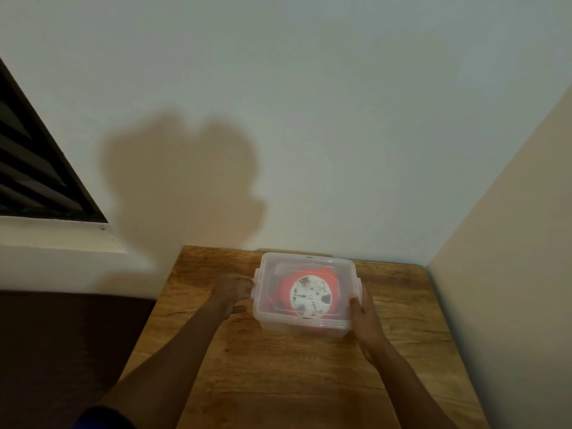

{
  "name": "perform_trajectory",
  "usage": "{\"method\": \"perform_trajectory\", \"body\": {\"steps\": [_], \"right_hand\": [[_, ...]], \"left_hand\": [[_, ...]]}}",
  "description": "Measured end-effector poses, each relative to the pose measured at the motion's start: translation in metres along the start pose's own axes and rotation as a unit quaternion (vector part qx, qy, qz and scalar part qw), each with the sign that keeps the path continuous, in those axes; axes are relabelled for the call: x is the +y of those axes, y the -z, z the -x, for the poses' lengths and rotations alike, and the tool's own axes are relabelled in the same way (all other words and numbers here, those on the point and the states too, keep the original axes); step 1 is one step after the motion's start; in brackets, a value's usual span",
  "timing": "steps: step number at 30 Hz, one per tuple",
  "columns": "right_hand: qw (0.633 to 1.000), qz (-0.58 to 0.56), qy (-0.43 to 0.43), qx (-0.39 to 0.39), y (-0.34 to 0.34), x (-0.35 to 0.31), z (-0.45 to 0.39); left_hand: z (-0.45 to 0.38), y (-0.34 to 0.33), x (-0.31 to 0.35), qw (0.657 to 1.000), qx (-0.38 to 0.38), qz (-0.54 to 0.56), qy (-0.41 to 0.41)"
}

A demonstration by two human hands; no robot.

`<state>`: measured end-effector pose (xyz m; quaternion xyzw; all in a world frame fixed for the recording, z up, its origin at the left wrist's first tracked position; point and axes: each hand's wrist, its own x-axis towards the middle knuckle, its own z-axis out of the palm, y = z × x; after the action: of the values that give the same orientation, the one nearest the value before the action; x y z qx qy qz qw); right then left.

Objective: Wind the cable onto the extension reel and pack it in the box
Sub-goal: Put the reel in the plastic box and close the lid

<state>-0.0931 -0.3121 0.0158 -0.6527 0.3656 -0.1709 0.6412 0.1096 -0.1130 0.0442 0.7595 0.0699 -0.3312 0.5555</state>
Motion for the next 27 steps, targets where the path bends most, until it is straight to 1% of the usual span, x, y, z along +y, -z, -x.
{"method": "perform_trajectory", "body": {"steps": [2, 3, 5, 7, 9, 11, 13, 15, 17, 21, 24, 27], "right_hand": [[1.000, -0.013, -0.018, 0.002, 0.000, 0.001, 0.002], [0.999, -0.027, -0.041, 0.007, 0.002, 0.001, 0.001], [0.988, -0.083, -0.125, 0.031, 0.009, -0.002, -0.003], [0.969, -0.141, -0.201, 0.041, 0.020, -0.007, -0.007], [0.965, -0.145, -0.213, 0.040, 0.029, -0.013, -0.011], [0.977, -0.099, -0.183, 0.049, 0.028, -0.018, -0.016], [0.988, -0.011, -0.138, 0.062, 0.024, -0.019, -0.017], [0.991, 0.062, -0.099, 0.068, 0.018, -0.017, -0.016], [0.990, 0.104, -0.062, 0.071, 0.015, -0.013, -0.015], [0.982, 0.165, -0.028, 0.090, 0.011, -0.012, -0.014], [0.956, 0.264, 0.032, 0.126, 0.003, -0.011, -0.010], [0.947, 0.284, 0.058, 0.138, -0.001, -0.008, -0.007]], "left_hand": [[0.000, -0.002, 0.000, 1.000, 0.001, -0.014, -0.017], [-0.001, -0.003, -0.001, 1.000, 0.000, -0.014, -0.022], [0.000, -0.002, -0.001, 1.000, -0.003, -0.014, -0.027], [0.001, -0.002, -0.002, 1.000, -0.009, -0.010, -0.024], [0.002, -0.003, -0.002, 1.000, -0.015, -0.003, -0.022], [0.001, -0.004, -0.004, 1.000, -0.013, 0.006, -0.025], [0.000, -0.006, -0.006, 0.999, -0.004, 0.008, -0.034], [-0.001, -0.008, -0.007, 0.999, 0.006, 0.014, -0.034], [-0.001, -0.008, -0.007, 0.999, 0.007, 0.021, -0.034], [-0.005, -0.007, -0.009, 0.999, 0.006, 0.019, -0.037], [-0.005, -0.008, -0.010, 0.999, 0.004, 0.015, -0.036], [-0.001, -0.007, -0.012, 0.998, -0.010, -0.015, -0.054]]}}
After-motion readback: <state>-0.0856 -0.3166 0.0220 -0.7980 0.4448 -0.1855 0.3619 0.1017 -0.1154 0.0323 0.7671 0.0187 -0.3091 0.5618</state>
